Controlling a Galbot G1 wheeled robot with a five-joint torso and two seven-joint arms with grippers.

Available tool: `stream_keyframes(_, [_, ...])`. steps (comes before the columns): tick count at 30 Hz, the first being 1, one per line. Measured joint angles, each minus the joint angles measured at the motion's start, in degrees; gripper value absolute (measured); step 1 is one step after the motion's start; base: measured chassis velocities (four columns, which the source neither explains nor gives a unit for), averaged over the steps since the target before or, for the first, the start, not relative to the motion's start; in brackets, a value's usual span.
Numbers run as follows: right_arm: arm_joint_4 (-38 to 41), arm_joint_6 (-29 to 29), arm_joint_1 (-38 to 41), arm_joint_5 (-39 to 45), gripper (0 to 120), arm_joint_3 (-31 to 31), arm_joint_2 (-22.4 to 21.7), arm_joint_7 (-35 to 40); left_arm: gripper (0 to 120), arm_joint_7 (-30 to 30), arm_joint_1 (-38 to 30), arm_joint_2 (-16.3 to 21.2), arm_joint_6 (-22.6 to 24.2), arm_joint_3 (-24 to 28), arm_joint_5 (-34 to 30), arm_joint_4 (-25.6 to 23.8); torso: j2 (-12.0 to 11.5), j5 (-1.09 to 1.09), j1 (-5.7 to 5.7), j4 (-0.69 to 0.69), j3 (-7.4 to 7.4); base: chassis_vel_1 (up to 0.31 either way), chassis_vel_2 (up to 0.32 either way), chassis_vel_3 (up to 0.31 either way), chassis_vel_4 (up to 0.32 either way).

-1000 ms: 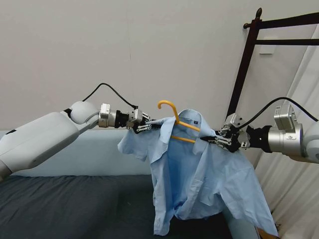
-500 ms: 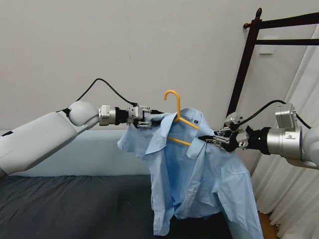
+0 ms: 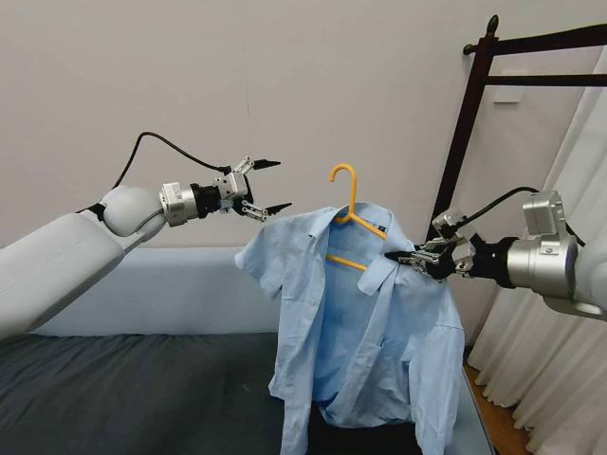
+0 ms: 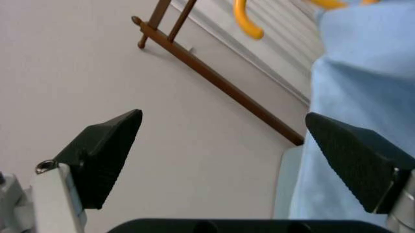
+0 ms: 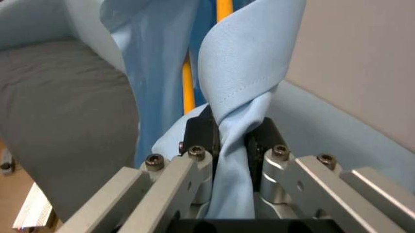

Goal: Pick up the clothes from the sofa and hang them on the clothes hanger.

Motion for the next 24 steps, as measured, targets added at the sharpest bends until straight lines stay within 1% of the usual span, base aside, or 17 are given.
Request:
stream_keyframes(1, [0.0, 0.0, 0.0, 0.0, 8, 0.0, 0.0, 0.0, 100, 0.0, 0.0, 0.0, 0.0, 0.0, 0.0, 0.0, 0.0, 0.0, 0.0, 0.0, 0.0, 0.0, 0.0, 0.0, 0.0])
stream_keyframes(2, [-0.12, 0.05, 0.0, 0.48, 8, 0.01, 0.35, 0.98, 100, -0.31, 0.93, 0.59, 0.28, -0.69, -0.43, -1.44, 0.0, 0.01, 0.0, 0.01, 0.0, 0.0, 0.0, 0.0, 0.0])
stream_keyframes(5, [-0.64, 0.09, -0.02, 2.84, 8, 0.86, 1.35, 4.71, 100, -3.2, 6.2, 3.26, 3.76, -3.87, -2.62, -7.95, 0.0, 0.01, 0.0, 0.01, -0.01, 0.0, 0.0, 0.0, 0.0])
stream_keyframes(6, [-0.69, 0.09, -0.07, 3.64, 8, 1.23, 1.58, 6.01, 100, -4.78, 9.21, 4.17, 5.55, -5.63, -3.94, -10.63, 0.0, 0.0, 0.0, 0.01, -0.01, 0.0, 0.0, 0.0, 0.0])
stream_keyframes(7, [-0.69, 0.09, -0.07, 3.64, 8, 1.23, 1.58, 6.01, 100, -4.78, 9.21, 4.17, 5.55, -5.63, -3.94, -10.63, 0.0, 0.0, 0.0, 0.01, -0.01, 0.0, 0.0, 0.0, 0.0])
stream_keyframes(9, [-0.87, -0.04, -0.15, 4.84, 8, 1.64, 1.98, 8.68, 100, -8.5, 15.24, 5.67, 9.25, -8.82, -5.6, -15.54, 0.0, -0.01, 0.0, 0.01, 0.0, 0.0, 0.0, 0.0, 0.0])
stream_keyframes(10, [-0.99, -0.19, -0.21, 5.51, 8, 1.78, 2.31, 10.4, 100, -11.56, 19.25, 6.43, 11.47, -10.92, -6.33, -18.8, 0.01, -0.02, 0.0, 0.02, -0.01, 0.0, 0.0, 0.0, 0.0])
stream_keyframes(11, [-1.09, -0.27, -0.27, 5.97, 8, 1.83, 2.55, 11.65, 100, -14.19, 21.85, 6.68, 12.72, -12.25, -6.81, -20.86, 0.0, -0.01, 0.0, 0.03, -0.01, 0.0, 0.0, 0.0, 0.0])
stream_keyframes(12, [-1.09, -0.27, -0.27, 5.97, 8, 1.83, 2.55, 11.65, 100, -14.19, 21.85, 6.68, 12.72, -12.25, -6.81, -20.86, 0.0, -0.01, 0.0, 0.03, -0.01, 0.0, 0.0, 0.0, 0.0])
stream_keyframes(13, [-1.16, -0.35, -0.31, 6.5, 8, 1.85, 2.79, 12.94, 100, -17.25, 24.41, 6.72, 14.02, -13.44, -7.48, -23.0, 0.0, -0.01, -0.01, 0.03, -0.01, 0.0, 0.0, 0.0, 0.0])
stream_keyframes(14, [-1.25, -0.53, -0.32, 7.22, 8, 1.89, 3.11, 14.39, 100, -20.8, 27.15, 6.35, 15.41, -14.62, -8.92, -25.41, 0.0, 0.0, -0.01, 0.03, 0.0, 0.0, 0.0, 0.0, 0.0])
stream_keyframes(16, [-1.24, -0.76, -0.29, 7.73, 8, 1.9, 3.51, 15.55, 100, -25.09, 29.75, 4.79, 16.81, -15.28, -10.69, -27.89, 0.0, 0.0, -0.01, 0.02, -0.01, 0.0, 0.0, 0.0, 0.0])
stream_keyframes(17, [-1.24, -0.76, -0.29, 7.73, 8, 1.9, 3.51, 15.55, 100, -25.09, 29.75, 4.79, 16.81, -15.28, -10.69, -27.89, 0.0, 0.0, -0.01, 0.02, -0.01, 0.0, 0.0, 0.0, 0.0])
stream_keyframes(19, [-1.1, -1.02, -0.03, 8.19, 8, 1.9, 4.22, 16.76, 100, -28.14, 30.83, 3.21, 17.47, -15.14, -11.73, -29.23, 0.0, 0.0, -0.01, -0.02, -0.01, 0.0, 0.0, 0.0, 0.0])
stream_keyframes(21, [-0.66, -1.22, 0.18, 8.69, 8, 1.9, 4.68, 17.69, 100, -30.85, 31.2, 1.21, 18.36, -13.95, -12.12, -29.75, 0.0, 0.01, -0.01, -0.01, 0.0, 0.0, 0.0, 0.0, 0.0])
stream_keyframes(23, [-0.06, -1.31, 0.2, 9.12, 8, 1.91, 4.74, 18.1, 100, -32.36, 31.13, -0.51, 18.99, -12.97, -11.73, -29.23, 0.0, 0.01, 0.0, 0.0, 0.0, 0.0, 0.0, 0.0, 0.0])
stream_keyframes(24, [-0.06, -1.31, 0.2, 9.12, 8, 1.91, 4.74, 18.1, 100, -32.36, 31.13, -0.51, 18.99, -12.97, -11.73, -29.23, 0.0, 0.01, 0.0, 0.0, 0.0, 0.0, 0.0, 0.0, 0.0])
